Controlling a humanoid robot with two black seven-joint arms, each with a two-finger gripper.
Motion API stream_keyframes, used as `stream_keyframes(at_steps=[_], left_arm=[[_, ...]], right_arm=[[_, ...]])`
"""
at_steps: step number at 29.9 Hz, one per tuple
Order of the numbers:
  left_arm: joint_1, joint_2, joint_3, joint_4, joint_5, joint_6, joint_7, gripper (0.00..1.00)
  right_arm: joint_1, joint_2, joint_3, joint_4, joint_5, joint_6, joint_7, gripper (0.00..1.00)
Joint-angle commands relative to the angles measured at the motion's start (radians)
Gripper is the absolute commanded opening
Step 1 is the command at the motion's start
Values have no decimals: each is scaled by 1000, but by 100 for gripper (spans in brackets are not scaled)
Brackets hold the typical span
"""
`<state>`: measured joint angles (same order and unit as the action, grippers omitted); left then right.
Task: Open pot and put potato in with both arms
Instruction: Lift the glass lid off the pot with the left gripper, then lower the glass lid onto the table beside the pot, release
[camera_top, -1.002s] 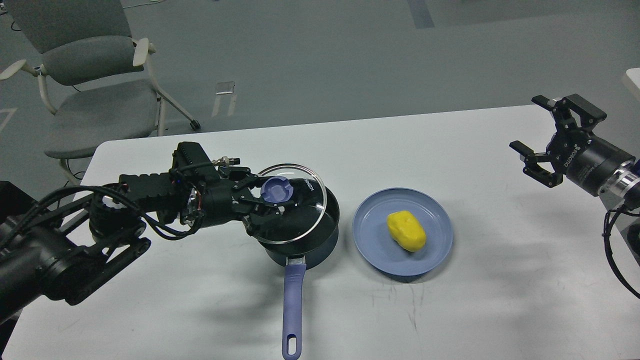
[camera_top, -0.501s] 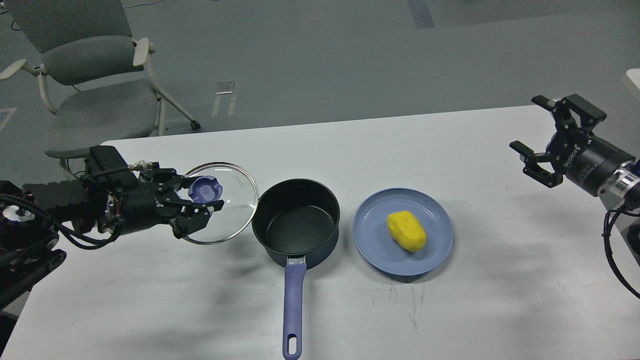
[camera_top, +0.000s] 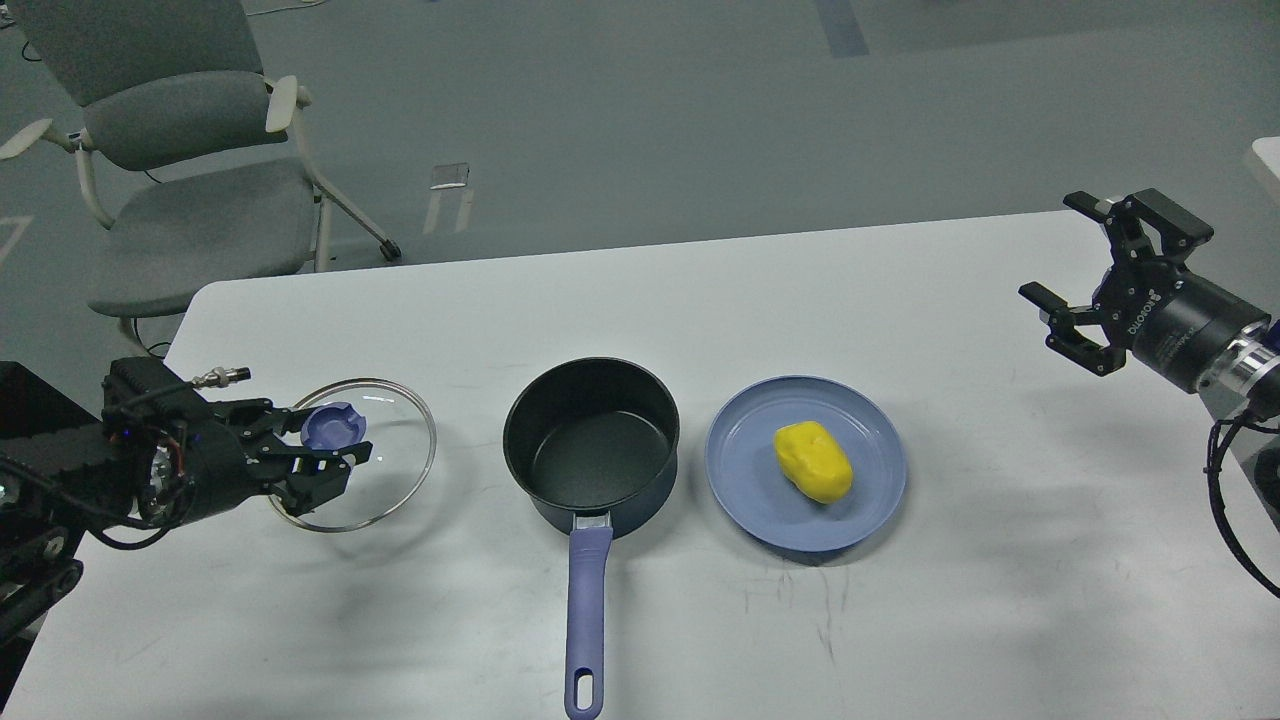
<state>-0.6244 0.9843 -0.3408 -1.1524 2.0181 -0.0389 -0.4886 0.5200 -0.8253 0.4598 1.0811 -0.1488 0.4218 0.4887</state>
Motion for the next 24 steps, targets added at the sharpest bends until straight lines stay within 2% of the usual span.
stream_keyframes(at_steps=[1, 13, 17, 24], left_arm=[[23, -12, 0, 39, -16, 25, 0, 25], [54, -61, 2, 128, -18, 67, 0, 26], [72, -64, 0, 131, -18, 68, 0, 31], [95, -79, 0, 143, -44, 68, 0, 35]], right_arm=[[0, -1, 0, 0, 0, 0, 0, 100], [-5, -1, 2, 2, 0, 0, 0, 100], [-5, -1, 2, 2, 0, 0, 0, 100], [-5, -1, 2, 2, 0, 0, 0, 100]])
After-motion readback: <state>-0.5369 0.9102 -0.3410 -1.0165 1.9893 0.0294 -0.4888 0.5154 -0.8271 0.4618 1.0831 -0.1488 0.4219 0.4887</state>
